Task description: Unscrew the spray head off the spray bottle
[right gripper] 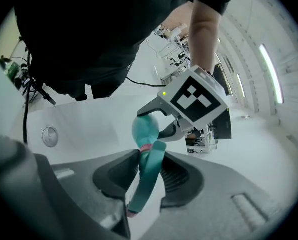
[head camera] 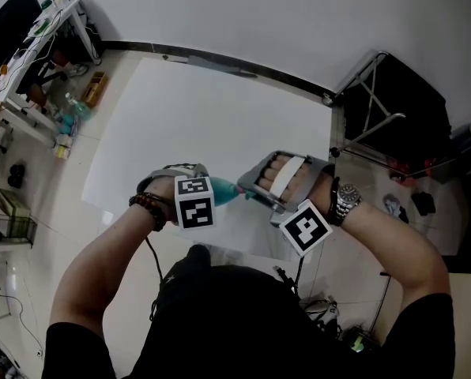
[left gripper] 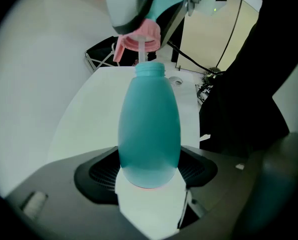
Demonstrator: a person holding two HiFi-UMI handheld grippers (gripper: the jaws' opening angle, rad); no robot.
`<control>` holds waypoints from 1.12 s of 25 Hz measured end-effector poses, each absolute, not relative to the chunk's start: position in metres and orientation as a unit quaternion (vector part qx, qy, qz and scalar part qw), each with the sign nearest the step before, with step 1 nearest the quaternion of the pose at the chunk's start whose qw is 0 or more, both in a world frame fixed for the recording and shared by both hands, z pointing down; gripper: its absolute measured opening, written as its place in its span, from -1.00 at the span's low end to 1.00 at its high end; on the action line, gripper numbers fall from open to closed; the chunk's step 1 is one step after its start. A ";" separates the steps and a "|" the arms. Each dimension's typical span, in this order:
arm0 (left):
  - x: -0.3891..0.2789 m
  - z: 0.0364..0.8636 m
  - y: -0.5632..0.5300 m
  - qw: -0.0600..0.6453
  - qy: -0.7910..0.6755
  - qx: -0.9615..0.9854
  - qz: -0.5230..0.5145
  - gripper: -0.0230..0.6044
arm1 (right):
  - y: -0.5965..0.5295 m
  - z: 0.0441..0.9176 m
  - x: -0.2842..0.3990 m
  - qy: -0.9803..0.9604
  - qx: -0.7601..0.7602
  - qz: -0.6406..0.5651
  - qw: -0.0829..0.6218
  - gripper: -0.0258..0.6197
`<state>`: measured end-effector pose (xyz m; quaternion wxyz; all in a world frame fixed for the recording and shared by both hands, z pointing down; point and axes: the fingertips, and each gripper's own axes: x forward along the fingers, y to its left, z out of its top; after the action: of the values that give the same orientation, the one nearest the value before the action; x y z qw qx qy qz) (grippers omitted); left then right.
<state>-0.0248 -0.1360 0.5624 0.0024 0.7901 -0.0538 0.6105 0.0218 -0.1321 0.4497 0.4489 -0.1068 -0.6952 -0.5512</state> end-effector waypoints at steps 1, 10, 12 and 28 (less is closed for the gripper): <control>-0.026 0.563 -0.137 0.003 -0.056 0.790 0.610 0.29 | -0.133 0.449 0.022 -0.697 -0.105 -0.549 0.449 -0.55; -0.043 0.572 -0.145 0.017 -0.085 0.788 0.610 0.29 | -0.140 0.443 0.035 -0.703 -0.089 -0.533 0.462 -0.55; -0.047 0.575 -0.149 0.022 -0.095 0.787 0.609 0.29 | -0.142 0.440 0.039 -0.709 -0.082 -0.525 0.464 -0.55; -0.077 0.595 -0.172 0.056 -0.157 0.784 0.599 0.29 | -0.159 0.424 0.059 -0.753 -0.023 -0.468 0.462 -0.55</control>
<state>-0.0772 -0.1717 0.5954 0.0560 0.7836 -0.1566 0.5986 0.0590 -0.1588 0.4240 0.4617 -0.0230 -0.7530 -0.4682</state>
